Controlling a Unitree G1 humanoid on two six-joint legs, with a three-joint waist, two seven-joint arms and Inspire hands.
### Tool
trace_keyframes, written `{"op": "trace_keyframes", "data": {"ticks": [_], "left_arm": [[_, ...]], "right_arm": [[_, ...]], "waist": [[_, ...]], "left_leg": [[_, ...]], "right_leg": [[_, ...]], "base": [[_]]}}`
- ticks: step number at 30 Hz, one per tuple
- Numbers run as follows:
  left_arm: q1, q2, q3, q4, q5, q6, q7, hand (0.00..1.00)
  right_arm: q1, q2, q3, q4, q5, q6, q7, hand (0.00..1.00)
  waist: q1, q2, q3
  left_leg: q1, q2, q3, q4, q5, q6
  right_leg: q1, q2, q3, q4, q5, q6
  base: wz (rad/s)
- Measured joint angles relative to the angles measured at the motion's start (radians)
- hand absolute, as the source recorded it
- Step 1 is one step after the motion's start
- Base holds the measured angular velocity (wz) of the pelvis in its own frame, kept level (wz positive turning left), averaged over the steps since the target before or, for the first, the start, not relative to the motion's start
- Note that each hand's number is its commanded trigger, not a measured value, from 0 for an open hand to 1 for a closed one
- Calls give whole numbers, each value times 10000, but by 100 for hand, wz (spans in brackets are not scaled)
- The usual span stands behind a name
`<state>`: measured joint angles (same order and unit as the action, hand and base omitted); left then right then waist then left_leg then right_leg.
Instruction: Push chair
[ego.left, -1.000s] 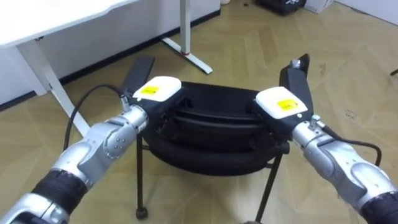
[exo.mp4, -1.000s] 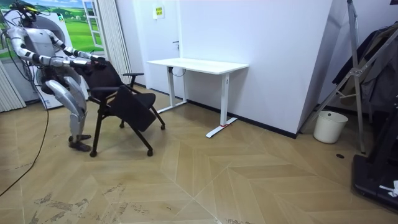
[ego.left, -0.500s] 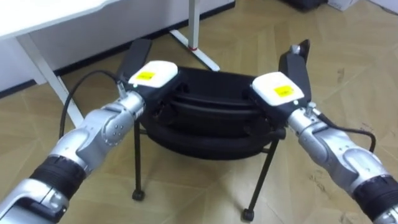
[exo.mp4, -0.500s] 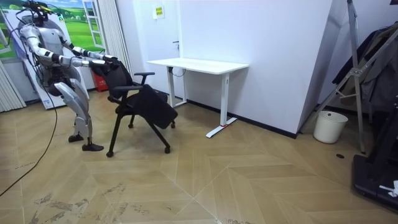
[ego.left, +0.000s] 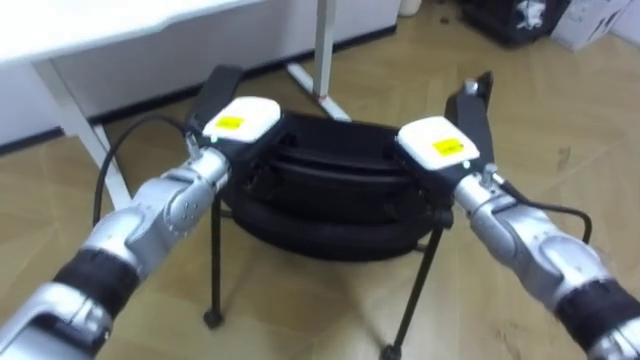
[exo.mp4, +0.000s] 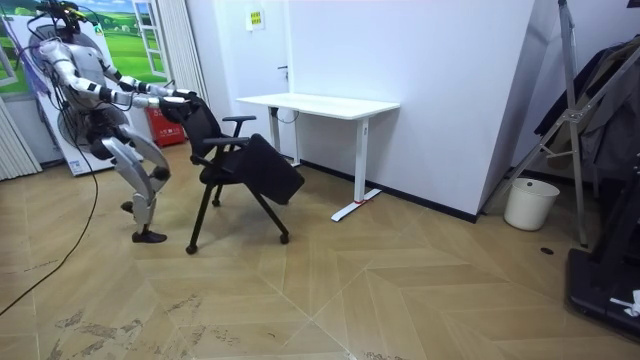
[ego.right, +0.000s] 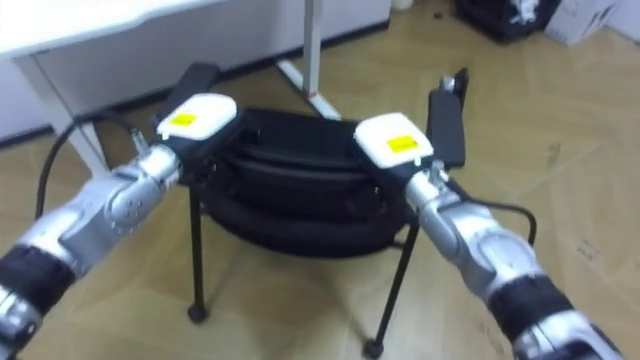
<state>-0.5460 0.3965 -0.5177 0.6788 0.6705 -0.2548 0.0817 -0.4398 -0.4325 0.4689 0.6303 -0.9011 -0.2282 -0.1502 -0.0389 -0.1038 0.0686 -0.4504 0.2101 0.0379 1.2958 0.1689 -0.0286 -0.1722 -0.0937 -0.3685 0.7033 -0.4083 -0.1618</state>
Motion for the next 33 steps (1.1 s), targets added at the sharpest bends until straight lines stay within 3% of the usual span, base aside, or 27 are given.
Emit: {"op": "trace_keyframes", "data": {"ticks": [2,4,8,9,10,13,15,16,18,21,23,24,26,27,28,29,30,31,32,33], "left_arm": [[3,-55,-70,171,10,42,169,100],[142,-67,-159,177,1,74,322,100],[300,-61,-117,83,-6,122,360,100],[307,-44,-146,67,-6,139,388,100],[314,-61,-169,33,4,216,402,100],[234,-216,-151,23,90,382,427,100],[275,-335,-80,-2,220,517,431,100],[374,-361,16,-133,290,585,431,100],[512,-341,60,-301,286,650,432,100],[847,-270,118,-970,279,1036,344,100],[876,-209,152,-1123,283,1126,188,100],[919,-186,152,-1191,284,1213,139,100],[1084,-187,131,-1352,317,1278,-3,100],[1264,-97,135,-1476,326,1273,-64,100],[1433,-54,238,-1536,326,1227,-119,100],[1480,-64,267,-1542,327,1221,-137,100],[1498,-80,294,-1530,327,1256,-211,100],[1497,-96,301,-1559,327,1333,-288,100],[1493,-116,302,-1597,349,1371,-331,100],[1474,-121,313,-1622,405,1411,-401,100]], "right_arm": [[-156,71,93,264,-2,-11,7,100],[-135,62,212,310,23,-20,9,100],[-126,44,306,248,61,5,20,100],[-122,83,351,238,69,94,15,100],[-117,59,404,220,100,120,14,100],[-109,44,422,114,172,206,-35,100],[-125,54,419,120,93,277,-26,100],[-125,80,439,116,71,324,-13,100],[-123,13,602,39,117,340,-16,100],[-93,4,706,-152,140,377,4,100],[-92,17,702,-183,139,388,26,100],[-88,15,703,-192,139,389,89,100],[116,50,710,-243,142,388,115,100],[196,72,767,-229,144,415,177,100],[198,99,892,-229,176,433,210,100],[200,129,925,-229,217,436,214,100],[202,175,967,-226,242,435,230,100],[196,194,967,-216,241,446,271,100],[196,217,964,-206,241,463,273,100],[198,268,960,-154,250,483,273,100]], "waist": [[-17,-18,20],[-56,-6,71],[-59,187,19],[-55,131,28],[-74,34,-51],[-197,70,-61],[-78,114,-70],[-17,217,-115],[122,326,-141],[443,336,-172],[600,307,-201],[684,297,-212],[670,166,-325],[713,35,-441],[754,22,-476],[745,30,-485],[729,42,-483],[734,56,-490],[729,63,-487],[720,108,-481]], "left_leg": [[-695,-236,111,235,-256,275],[-1135,-455,373,-340,-238,259],[-1130,-494,1050,-2321,-252,269],[-973,-493,1234,-2711,-440,447],[-713,-541,1442,-3229,-827,280],[-201,-879,1529,-4464,-1583,132],[91,-970,1516,-5186,-1828,123],[171,-996,1511,-5571,-1906,156],[346,-1063,1565,-6273,-1908,154],[574,-1196,1962,-7092,-1960,234],[718,-1211,2322,-7282,-2102,447],[942,-1265,2523,-7499,-2258,679],[1389,-1522,2721,-7834,-2689,995],[1556,-1636,2742,-7888,-2846,1123],[1671,-1749,2700,-7717,-3046,1161],[1714,-1814,2665,-7577,-3182,1192],[1792,-1920,2617,-7359,-3431,1268],[1819,-2020,2476,-7166,-3673,1281],[1827,-2077,2336,-7113,-3747,1291],[1849,-2053,2007,-7040,-3868,1287]], "right_leg": [[263,-99,-225,4,-122,-40],[653,-114,-473,-105,-266,-23],[938,-114,-985,-159,-488,33],[1009,-132,-1071,-200,-526,55],[1037,-181,-1170,-336,-490,75],[1098,-205,-1552,-653,-334,46],[1168,-151,-1615,-692,-334,43],[1241,-61,-1726,-856,-330,35],[1411,-30,-2004,-1092,-331,37],[1532,-101,-2248,-1160,-456,145],[1591,-120,-2280,-1133,-653,415],[1753,-194,-2473,-1147,-782,666],[2030,-320,-2611,-1051,-1035,1691],[2019,-521,-2381,-546,-964,2406],[1808,-689,-1735,316,-741,2544],[1667,-787,-1471,834,-605,2450],[1437,-988,-1147,1688,-291,1969],[1200,-1178,-1016,2440,82,1698],[1119,-1248,-1010,2736,291,1615],[954,-1232,-990,3205,858,1477]], "base": [[7],[11],[2],[15],[22],[38],[13],[0],[-4],[-8],[3],[21],[30],[16],[14],[23],[34],[35],[38],[47]]}}
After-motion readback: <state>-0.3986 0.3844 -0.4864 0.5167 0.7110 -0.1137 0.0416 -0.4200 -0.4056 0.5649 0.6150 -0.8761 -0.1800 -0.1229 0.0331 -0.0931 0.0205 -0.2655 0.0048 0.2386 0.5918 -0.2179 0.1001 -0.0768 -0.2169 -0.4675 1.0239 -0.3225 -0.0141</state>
